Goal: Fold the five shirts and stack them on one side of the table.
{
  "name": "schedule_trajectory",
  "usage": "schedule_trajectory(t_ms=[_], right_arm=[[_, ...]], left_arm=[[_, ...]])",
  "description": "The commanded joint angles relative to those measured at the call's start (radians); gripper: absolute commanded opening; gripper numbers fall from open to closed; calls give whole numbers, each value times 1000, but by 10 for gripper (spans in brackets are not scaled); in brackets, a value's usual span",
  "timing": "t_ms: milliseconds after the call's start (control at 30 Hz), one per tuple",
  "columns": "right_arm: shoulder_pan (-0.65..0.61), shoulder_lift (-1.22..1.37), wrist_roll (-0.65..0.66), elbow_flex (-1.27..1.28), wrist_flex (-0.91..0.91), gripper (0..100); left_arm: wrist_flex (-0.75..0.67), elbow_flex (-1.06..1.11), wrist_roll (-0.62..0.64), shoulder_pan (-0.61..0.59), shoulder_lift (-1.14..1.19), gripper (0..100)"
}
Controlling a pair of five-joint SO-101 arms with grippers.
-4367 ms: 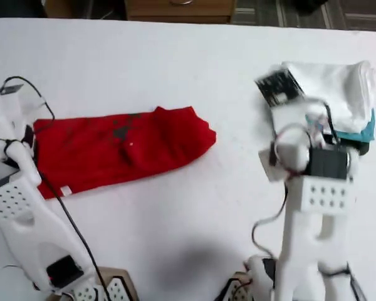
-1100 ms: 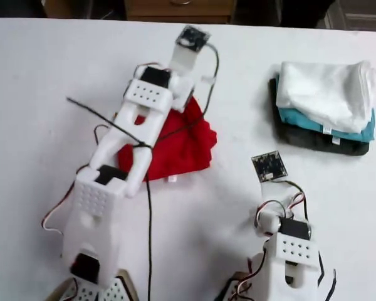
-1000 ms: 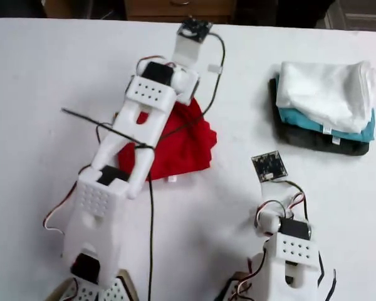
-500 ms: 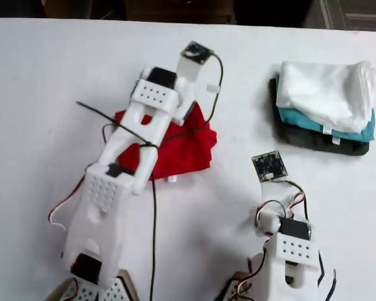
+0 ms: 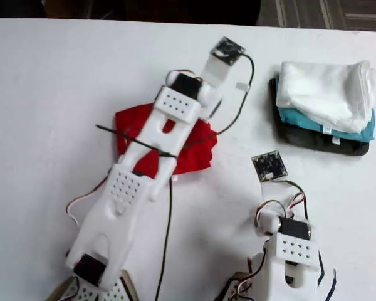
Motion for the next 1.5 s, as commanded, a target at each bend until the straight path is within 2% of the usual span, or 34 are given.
schedule_trajectory(t_ms=[0,133,300,433,567,1033,1267,1467], right_arm=[[5,-19,5,-5,-15,18],[5,-19,5,-5,-15,18],[5,-19,5,-5,-15,18],[5,-19,5,-5,-15,18],[5,-19,5,-5,-15,18],[5,-19,5,-5,-15,18],[5,-19,5,-5,-15,18],[5,-19,5,-5,-15,18]], left_arm=[[-5,-42,-9,0,29,27],[17,-102,-5,-6,35,27],[81,-311,-5,17,11,27],[221,-466,-11,21,0,27],[388,-409,-11,17,-14,27],[376,156,-5,49,-195,27],[249,203,-12,100,-149,27],[175,193,-12,81,-149,27]])
